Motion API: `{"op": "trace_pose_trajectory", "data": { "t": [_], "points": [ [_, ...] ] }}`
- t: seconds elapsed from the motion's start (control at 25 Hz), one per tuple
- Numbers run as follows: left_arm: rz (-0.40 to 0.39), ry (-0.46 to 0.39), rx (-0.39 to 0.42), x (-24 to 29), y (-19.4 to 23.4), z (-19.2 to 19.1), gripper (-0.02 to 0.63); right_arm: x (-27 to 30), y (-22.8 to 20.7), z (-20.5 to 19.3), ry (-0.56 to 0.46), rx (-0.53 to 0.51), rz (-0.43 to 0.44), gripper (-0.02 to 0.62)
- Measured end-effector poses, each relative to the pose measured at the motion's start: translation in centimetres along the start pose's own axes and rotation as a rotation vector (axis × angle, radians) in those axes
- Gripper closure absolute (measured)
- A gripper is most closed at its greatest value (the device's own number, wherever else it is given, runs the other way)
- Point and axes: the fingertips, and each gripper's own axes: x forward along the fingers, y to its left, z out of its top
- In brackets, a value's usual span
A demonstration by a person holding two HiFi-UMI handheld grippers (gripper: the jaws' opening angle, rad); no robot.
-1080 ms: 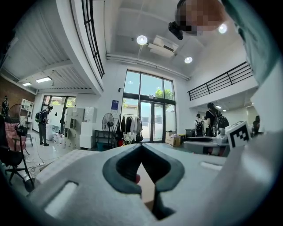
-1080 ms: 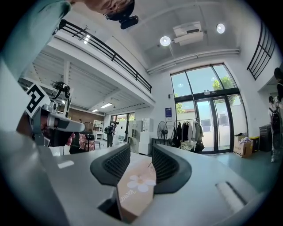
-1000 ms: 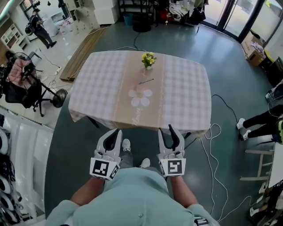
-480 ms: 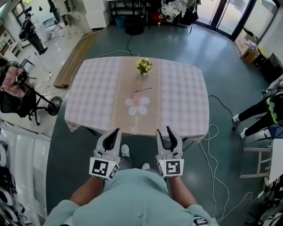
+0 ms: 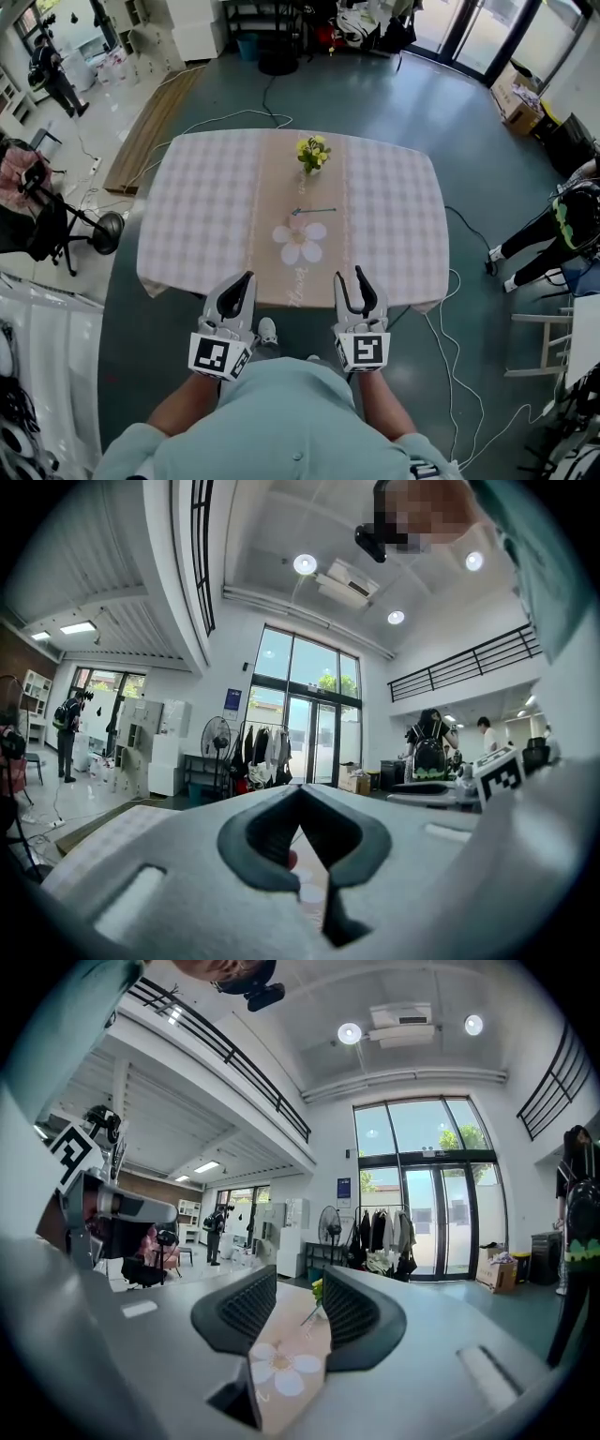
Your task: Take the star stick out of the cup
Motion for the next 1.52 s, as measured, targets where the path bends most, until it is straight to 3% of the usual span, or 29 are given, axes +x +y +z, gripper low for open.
{"op": "trace_pose_trajectory", "data": {
  "t": [0.52,0.8,1.04,1.52],
  "points": [
    [-0.073,0.018,-0.051,2.9,7.4,-0.2,0.601,6.7,2.0,-1.3,0.084,-0.006,-0.085,0.463],
    [-0.077,0.017,-0.056,4.1,8.1,-0.1,0.602,8.0,1.4,-2.7,0.113,-0.017,-0.091,0.465],
    [-0.034,0.003,-0.042,4.4,7.9,1.1,0.602,9.9,0.1,-4.6,0.147,-0.024,-0.061,0.466],
    [0.026,0.013,-0.012,4.6,8.5,1.5,0.602,12.8,-2.0,-12.2,0.268,0.16,-0.076,0.471]
  ]
}}
